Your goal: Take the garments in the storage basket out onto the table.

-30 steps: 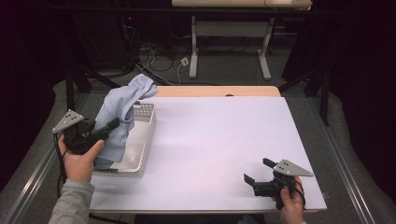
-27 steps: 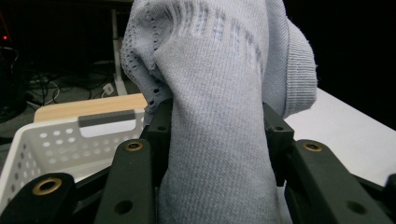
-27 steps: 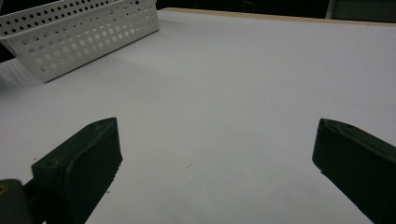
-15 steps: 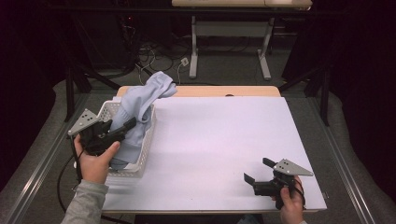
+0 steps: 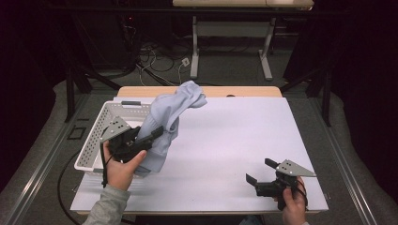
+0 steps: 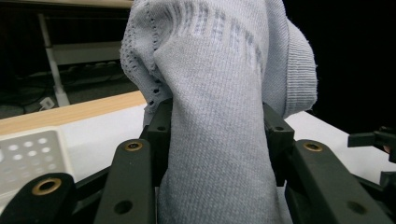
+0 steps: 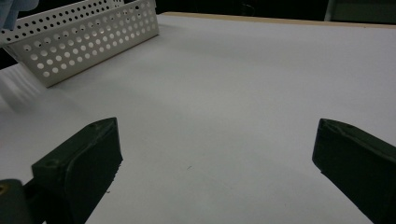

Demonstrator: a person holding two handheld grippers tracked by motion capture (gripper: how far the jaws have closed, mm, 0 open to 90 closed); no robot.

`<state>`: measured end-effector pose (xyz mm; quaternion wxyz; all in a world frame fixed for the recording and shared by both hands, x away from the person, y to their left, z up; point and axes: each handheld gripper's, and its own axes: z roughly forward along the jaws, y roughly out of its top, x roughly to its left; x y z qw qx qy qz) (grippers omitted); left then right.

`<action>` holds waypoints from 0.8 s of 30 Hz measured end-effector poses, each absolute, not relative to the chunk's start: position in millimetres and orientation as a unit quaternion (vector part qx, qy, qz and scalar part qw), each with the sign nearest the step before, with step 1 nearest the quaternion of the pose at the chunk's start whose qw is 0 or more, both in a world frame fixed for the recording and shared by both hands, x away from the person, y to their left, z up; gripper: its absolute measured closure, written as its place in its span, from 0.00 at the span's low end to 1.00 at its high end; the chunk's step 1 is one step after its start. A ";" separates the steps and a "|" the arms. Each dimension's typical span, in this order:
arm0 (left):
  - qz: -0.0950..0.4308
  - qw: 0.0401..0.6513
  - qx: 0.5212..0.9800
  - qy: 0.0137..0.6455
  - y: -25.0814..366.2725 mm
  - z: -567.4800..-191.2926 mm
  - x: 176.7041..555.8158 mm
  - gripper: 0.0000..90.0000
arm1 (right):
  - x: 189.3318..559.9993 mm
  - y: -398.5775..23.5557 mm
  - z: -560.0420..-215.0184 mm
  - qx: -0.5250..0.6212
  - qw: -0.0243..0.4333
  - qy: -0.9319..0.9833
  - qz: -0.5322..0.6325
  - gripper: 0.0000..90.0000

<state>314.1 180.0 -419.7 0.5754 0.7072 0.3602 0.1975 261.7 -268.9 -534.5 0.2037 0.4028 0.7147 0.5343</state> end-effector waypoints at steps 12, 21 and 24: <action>0.166 0.568 0.727 0.347 141.0 -436.1 315.3 0.64 | 261.1 -269.4 -532.3 0.404 0.198 0.715 0.535 0.01; 0.143 0.553 0.748 0.338 115.7 -454.1 316.0 0.63 | 261.0 -270.8 -531.8 0.398 0.205 0.716 0.536 0.01; 0.138 0.545 0.754 0.339 108.9 -461.2 316.4 0.63 | 260.8 -271.0 -531.6 0.398 0.205 0.715 0.537 0.01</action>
